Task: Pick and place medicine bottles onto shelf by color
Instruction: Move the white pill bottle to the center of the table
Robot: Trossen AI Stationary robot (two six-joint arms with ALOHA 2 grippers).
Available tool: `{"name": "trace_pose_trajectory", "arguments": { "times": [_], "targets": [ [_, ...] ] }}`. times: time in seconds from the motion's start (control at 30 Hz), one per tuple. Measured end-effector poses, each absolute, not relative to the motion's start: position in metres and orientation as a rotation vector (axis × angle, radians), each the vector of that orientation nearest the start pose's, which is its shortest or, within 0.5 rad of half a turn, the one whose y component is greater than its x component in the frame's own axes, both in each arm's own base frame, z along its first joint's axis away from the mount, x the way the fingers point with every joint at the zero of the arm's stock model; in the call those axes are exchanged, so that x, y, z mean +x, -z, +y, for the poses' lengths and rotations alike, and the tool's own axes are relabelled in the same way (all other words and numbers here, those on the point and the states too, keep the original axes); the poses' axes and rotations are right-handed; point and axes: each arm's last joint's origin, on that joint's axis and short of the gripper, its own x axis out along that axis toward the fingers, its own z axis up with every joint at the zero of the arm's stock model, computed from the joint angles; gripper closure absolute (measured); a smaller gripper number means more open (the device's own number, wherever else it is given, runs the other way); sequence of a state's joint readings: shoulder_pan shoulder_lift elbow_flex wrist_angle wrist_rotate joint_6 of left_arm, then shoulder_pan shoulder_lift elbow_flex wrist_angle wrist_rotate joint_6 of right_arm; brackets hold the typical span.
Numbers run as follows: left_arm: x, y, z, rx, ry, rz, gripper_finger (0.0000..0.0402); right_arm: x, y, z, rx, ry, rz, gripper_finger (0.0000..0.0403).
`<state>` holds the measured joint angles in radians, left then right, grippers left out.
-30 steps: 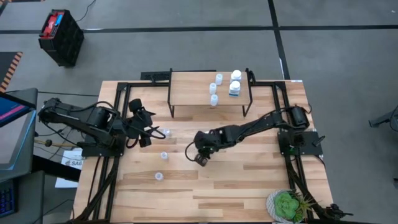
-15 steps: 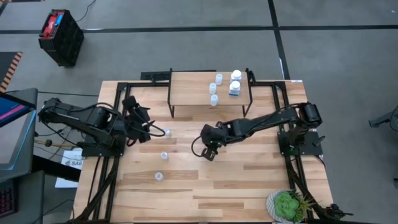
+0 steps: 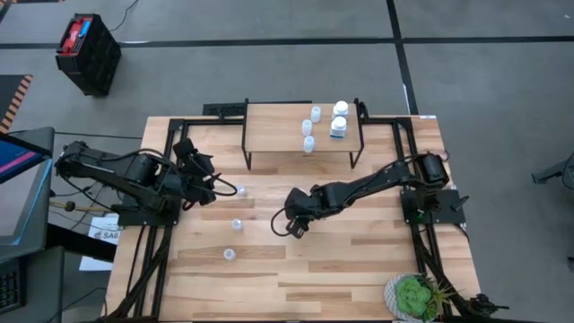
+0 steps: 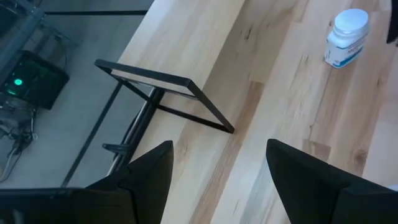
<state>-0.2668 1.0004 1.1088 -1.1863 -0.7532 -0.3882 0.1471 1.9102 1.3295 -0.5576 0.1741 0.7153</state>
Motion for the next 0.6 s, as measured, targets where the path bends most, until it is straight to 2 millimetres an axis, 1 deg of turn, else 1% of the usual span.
{"name": "trace_pose_trajectory", "arguments": {
  "times": [0.23, 0.4, 0.5, 0.6],
  "targets": [
    [0.156, -0.334, -0.022, 0.192, -0.621, 0.835, 0.0156, 0.38, -0.175, 0.036, 0.451, 0.478, 1.107, 0.0333],
    [0.156, -0.334, -0.022, 0.183, -0.625, 0.833, 0.0156, 0.377, -0.174, 0.024, 0.455, 0.519, 1.137, 0.0333],
    [0.155, -0.333, -0.022, 0.184, -0.623, 0.841, 0.0156, 0.376, -0.173, 0.019, 0.455, 0.534, 1.152, 0.0333],
    [0.154, -0.332, -0.021, 0.18, -0.627, 0.852, 0.0156, 0.371, -0.172, 0.016, 0.439, 0.546, 1.205, 0.0333]
  ]
}}
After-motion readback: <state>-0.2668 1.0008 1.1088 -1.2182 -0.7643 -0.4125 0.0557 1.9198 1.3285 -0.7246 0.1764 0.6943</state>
